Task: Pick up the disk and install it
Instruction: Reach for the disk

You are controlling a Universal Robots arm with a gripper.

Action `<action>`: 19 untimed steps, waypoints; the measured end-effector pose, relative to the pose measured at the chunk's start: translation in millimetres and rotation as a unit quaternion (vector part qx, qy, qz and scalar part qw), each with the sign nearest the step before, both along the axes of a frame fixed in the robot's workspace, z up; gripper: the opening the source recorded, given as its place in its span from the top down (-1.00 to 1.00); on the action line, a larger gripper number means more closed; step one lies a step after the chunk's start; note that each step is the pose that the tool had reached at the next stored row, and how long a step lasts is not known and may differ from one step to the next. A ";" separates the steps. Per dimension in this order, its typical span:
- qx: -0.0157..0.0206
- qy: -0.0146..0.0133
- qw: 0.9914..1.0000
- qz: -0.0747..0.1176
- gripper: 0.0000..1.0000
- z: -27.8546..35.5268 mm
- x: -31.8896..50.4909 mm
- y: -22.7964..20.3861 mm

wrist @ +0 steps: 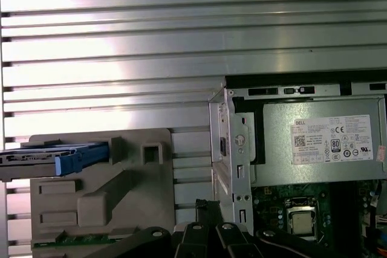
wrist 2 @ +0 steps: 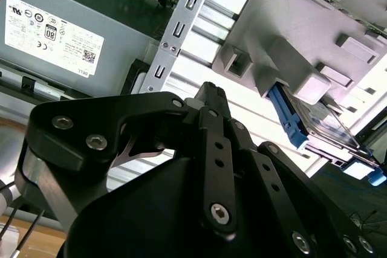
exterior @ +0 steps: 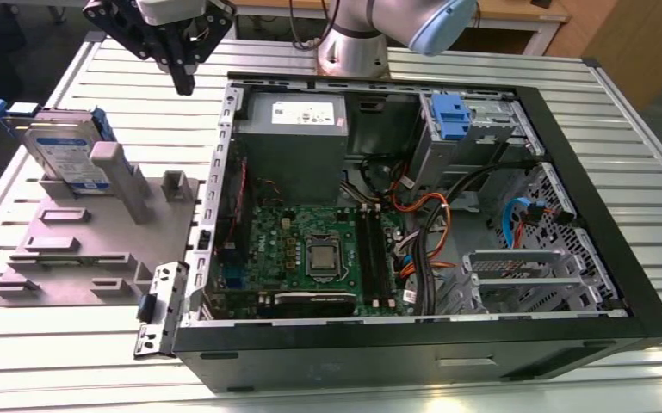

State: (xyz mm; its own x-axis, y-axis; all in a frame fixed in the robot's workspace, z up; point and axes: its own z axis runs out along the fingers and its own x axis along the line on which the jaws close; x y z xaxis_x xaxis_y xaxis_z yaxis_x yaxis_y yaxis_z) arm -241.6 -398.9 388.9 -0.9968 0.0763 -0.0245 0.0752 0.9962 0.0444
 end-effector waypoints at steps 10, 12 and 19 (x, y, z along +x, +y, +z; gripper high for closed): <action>0.000 0.000 1.000 0.000 0.79 -0.2 -2.0 0.0; 0.000 0.000 1.000 0.000 0.79 -0.4 -4.0 0.0; 0.000 0.000 1.000 0.000 0.79 -1.6 -15.3 0.0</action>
State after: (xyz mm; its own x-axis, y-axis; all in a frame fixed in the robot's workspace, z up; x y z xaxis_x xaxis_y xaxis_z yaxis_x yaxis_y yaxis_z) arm -256.9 -398.9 387.3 -0.9968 0.0763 -0.0248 0.0751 0.9962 0.0444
